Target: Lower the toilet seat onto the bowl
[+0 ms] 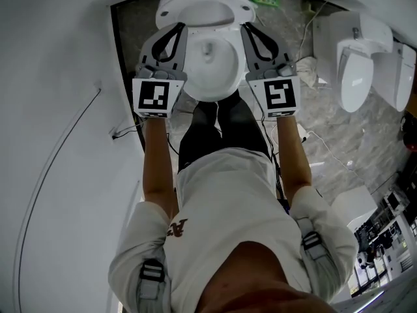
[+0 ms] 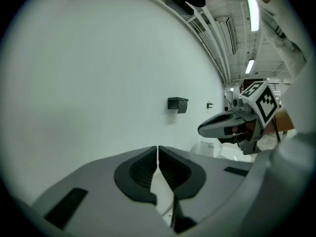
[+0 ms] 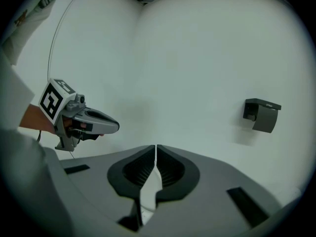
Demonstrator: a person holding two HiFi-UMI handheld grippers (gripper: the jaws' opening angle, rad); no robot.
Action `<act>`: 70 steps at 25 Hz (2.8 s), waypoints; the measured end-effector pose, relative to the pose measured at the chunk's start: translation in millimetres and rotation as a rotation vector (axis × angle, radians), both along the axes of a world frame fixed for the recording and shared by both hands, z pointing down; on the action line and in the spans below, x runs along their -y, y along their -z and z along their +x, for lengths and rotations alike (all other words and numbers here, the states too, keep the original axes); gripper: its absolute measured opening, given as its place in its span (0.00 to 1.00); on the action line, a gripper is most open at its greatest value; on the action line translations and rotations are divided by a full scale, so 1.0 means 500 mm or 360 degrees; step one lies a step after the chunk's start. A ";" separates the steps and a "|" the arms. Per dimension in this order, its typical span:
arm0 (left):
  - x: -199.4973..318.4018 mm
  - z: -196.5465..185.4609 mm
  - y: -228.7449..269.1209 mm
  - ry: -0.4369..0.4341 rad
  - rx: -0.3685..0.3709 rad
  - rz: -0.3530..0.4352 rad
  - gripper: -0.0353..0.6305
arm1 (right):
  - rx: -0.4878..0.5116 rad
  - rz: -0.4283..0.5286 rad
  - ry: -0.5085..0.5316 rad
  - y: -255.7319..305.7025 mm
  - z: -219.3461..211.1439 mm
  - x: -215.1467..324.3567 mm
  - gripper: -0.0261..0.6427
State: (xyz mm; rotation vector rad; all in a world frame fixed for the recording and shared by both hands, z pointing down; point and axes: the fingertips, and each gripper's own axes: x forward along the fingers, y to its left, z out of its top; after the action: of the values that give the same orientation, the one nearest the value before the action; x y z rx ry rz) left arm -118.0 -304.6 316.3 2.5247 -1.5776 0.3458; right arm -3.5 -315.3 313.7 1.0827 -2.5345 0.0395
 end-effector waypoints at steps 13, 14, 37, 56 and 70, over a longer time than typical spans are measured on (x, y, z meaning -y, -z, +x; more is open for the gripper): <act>0.061 0.005 -0.079 -0.0013 0.0067 -0.0048 0.09 | -0.0033 -0.0037 0.0047 -0.071 -0.003 0.065 0.08; 0.065 0.003 -0.086 -0.0011 0.0076 -0.0052 0.09 | -0.0036 -0.0037 0.0052 -0.076 -0.005 0.070 0.08; 0.167 -0.008 -0.204 -0.0047 0.0182 -0.0094 0.10 | -0.0117 -0.0101 0.0127 -0.214 -0.025 0.182 0.14; 0.204 -0.007 -0.273 -0.0124 0.0281 -0.0161 0.27 | -0.0217 -0.0096 0.0191 -0.281 -0.053 0.207 0.27; 0.194 -0.009 -0.278 -0.0091 0.0247 -0.0149 0.27 | -0.0239 -0.0095 0.0197 -0.305 -0.056 0.189 0.27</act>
State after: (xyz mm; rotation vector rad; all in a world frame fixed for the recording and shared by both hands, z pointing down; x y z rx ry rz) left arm -122.5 -401.8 455.1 2.5289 -1.5040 0.6217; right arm -31.3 -409.6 466.0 0.8707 -2.4434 0.0000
